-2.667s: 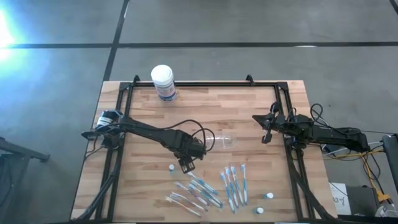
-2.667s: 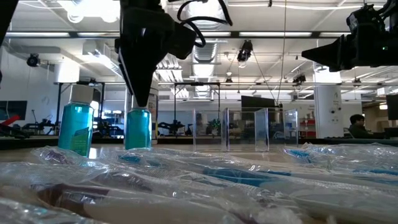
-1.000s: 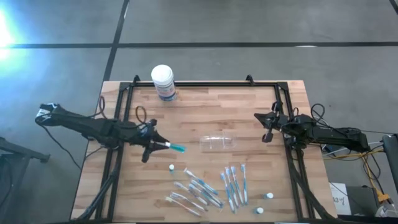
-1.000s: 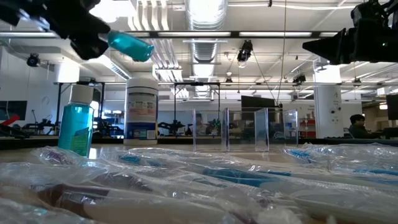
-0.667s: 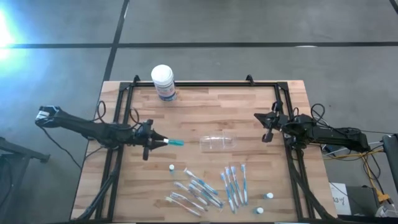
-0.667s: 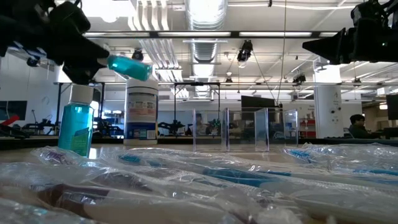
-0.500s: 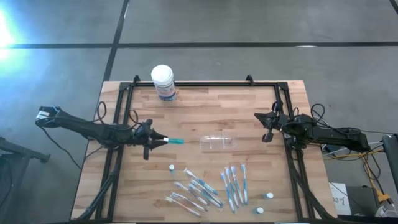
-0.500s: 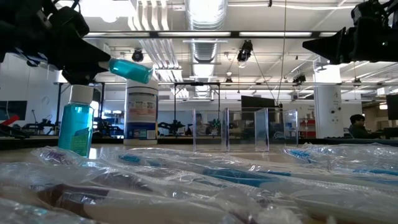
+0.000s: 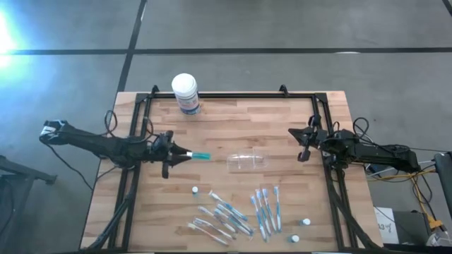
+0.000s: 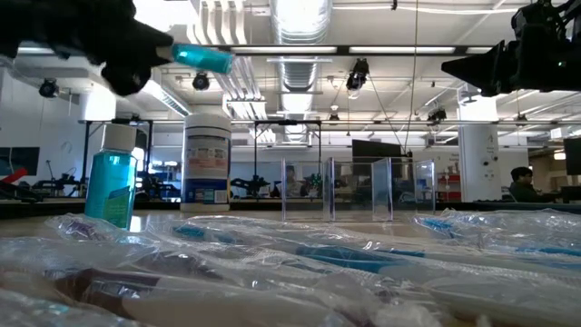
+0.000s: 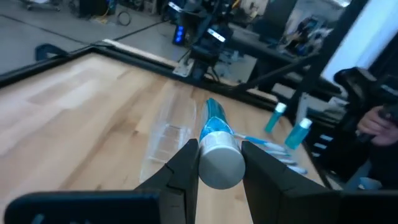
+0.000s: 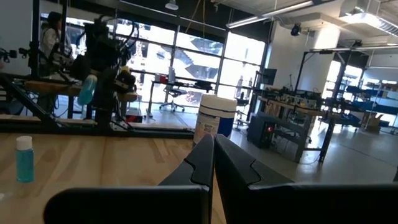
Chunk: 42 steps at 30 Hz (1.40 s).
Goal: Pick & Place toothbrushing station
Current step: Put the blue mouthwash into the transparent organizer
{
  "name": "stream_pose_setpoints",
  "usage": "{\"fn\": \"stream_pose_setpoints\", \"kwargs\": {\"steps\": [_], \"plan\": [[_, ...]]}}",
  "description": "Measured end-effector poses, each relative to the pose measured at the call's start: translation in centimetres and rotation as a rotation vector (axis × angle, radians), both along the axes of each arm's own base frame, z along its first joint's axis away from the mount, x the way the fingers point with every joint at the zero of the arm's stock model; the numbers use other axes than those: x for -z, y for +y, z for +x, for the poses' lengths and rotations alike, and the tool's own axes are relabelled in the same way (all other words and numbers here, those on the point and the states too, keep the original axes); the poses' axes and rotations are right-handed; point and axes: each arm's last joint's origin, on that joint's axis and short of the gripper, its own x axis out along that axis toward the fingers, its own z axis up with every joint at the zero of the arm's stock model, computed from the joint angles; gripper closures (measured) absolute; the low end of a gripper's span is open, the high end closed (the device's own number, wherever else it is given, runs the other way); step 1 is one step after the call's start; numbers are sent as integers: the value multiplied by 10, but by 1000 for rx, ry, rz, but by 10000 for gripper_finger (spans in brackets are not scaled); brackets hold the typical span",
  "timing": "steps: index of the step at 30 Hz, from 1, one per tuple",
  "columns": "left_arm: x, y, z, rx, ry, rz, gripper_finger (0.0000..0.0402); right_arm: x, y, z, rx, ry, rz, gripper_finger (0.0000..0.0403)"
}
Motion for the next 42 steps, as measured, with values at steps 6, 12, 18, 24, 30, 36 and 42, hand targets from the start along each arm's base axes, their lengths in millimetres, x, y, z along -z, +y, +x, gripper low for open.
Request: {"fn": "stream_pose_setpoints", "kwargs": {"steps": [6, 12, 18, 24, 30, 36, 42], "plan": [[-63, 7, 15, -92, 239, 61, 305, 0, 0, 0, 0, 1, 0, 394], [-119, 7, 48, -81, 444, 203, 305, 0, 0, 0, 0, 2, 0, 394], [-152, 2, 92, 22, 631, 363, 305, 0, 0, 0, 0, 2, 0, 394], [-160, -2, 141, 90, 805, 460, 305, 0, 0, 0, 0, 3, 0, 394], [-154, -6, 186, 200, 916, 542, 305, 1, 0, 0, 0, 6, 0, 394], [-134, -8, 223, 316, 976, 535, 305, 1, 0, 0, 0, 7, -2, 394], [-111, -2, 244, 365, 1044, 580, 305, 1, 0, 0, 0, 8, -2, 394]]}}
